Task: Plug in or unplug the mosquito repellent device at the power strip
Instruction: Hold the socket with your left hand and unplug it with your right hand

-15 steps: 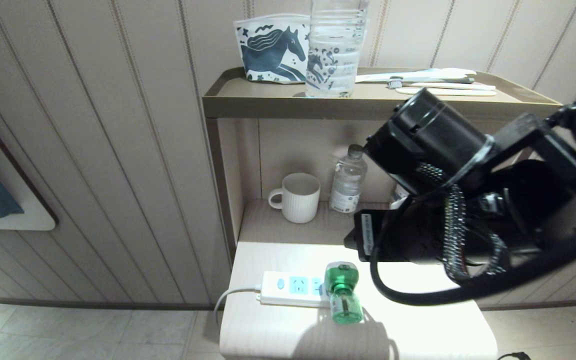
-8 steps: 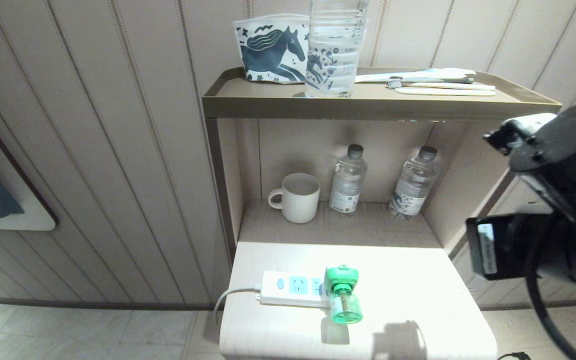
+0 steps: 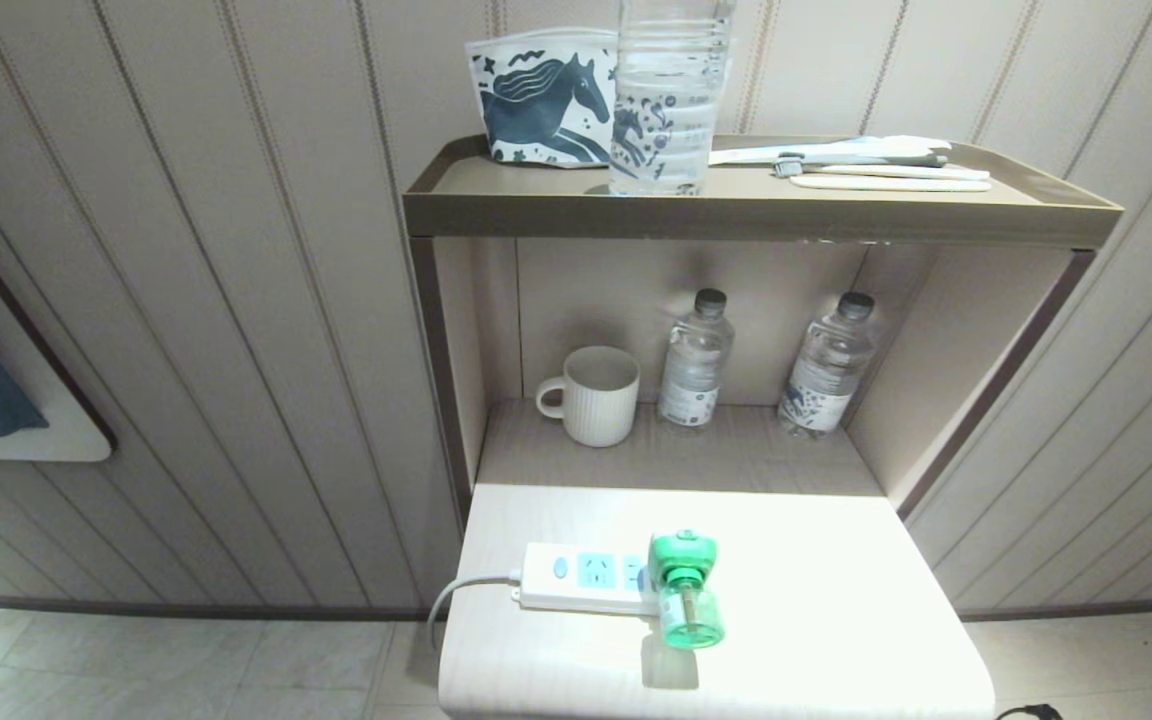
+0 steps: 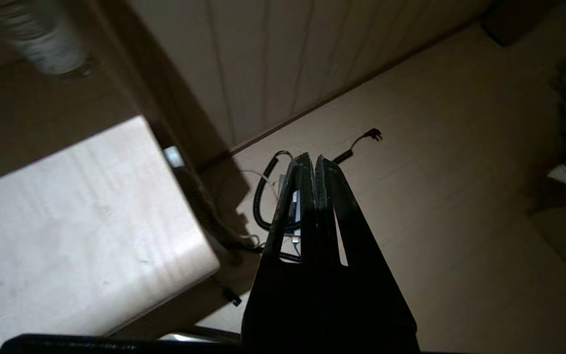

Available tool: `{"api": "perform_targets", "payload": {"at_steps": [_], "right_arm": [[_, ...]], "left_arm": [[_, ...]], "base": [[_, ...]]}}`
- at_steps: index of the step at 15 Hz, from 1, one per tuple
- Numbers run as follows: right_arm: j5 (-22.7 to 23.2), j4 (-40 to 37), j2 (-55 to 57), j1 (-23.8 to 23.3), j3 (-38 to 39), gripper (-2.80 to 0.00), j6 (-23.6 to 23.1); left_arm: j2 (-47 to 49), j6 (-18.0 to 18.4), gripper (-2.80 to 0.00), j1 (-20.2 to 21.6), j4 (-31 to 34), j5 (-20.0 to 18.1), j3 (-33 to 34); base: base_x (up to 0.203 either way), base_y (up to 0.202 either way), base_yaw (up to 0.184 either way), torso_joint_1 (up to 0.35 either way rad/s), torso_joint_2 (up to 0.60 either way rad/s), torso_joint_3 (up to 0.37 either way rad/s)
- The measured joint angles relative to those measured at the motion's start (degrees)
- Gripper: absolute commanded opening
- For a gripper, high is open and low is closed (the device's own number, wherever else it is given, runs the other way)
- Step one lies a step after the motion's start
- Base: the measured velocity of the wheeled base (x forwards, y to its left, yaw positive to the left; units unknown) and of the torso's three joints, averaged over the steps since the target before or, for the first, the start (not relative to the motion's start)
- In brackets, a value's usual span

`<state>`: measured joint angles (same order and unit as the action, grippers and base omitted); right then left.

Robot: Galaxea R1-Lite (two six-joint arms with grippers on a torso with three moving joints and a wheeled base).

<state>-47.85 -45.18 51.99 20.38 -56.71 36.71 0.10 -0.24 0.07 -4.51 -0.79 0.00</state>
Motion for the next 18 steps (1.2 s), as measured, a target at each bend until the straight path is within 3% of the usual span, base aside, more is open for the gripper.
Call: {"api": "perform_targets", "payload": {"at_steps": [3, 7, 9, 12, 15, 16, 18], "right_arm": [[0.67, 0.91, -12.05, -10.44, 10.85, -2.80, -0.19], [2.91, 9.54, -25.95, -15.92, 23.20, -2.80, -1.00], [7.49, 13.17, -29.91, -19.94, 28.74, -2.80, -3.02], [17.60, 21.91, -34.05, -22.92, 37.44, -2.80, -13.01], [25.50, 36.79, -35.93, -23.15, 48.73, -2.80, -27.70], [30.22, 41.18, -37.07, -22.51, 51.75, -2.80, -31.80], [39.67, 41.81, -40.72, -21.37, 53.59, -2.80, -35.84]], "left_arm": [[0.00, 0.00, -2.80, 0.00, 0.00, 0.02, 0.00], [0.00, 0.02, -2.80, 0.00, -0.04, 0.02, 0.00], [0.00, 0.02, -2.80, 0.00, -0.10, 0.04, 0.00], [0.00, 0.00, -2.80, 0.00, -0.11, 0.00, 0.00], [0.00, -0.01, -2.80, 0.00, -0.11, 0.02, 0.00], [0.00, 0.02, -2.80, 0.00, -0.11, 0.02, 0.00], [0.01, 0.00, -2.80, 0.00, -0.11, 0.01, 0.00]], "base": [[0.000, 0.000, 0.000, 0.000, 0.00, 0.000], [0.000, 0.000, 0.000, 0.000, 0.00, 0.000], [0.000, 0.000, 0.000, 0.000, 0.00, 0.000], [0.000, 0.000, 0.000, 0.000, 0.00, 0.000], [0.000, 0.000, 0.000, 0.000, 0.00, 0.000], [0.000, 0.000, 0.000, 0.000, 0.00, 0.000], [0.000, 0.000, 0.000, 0.000, 0.00, 0.000]]}}
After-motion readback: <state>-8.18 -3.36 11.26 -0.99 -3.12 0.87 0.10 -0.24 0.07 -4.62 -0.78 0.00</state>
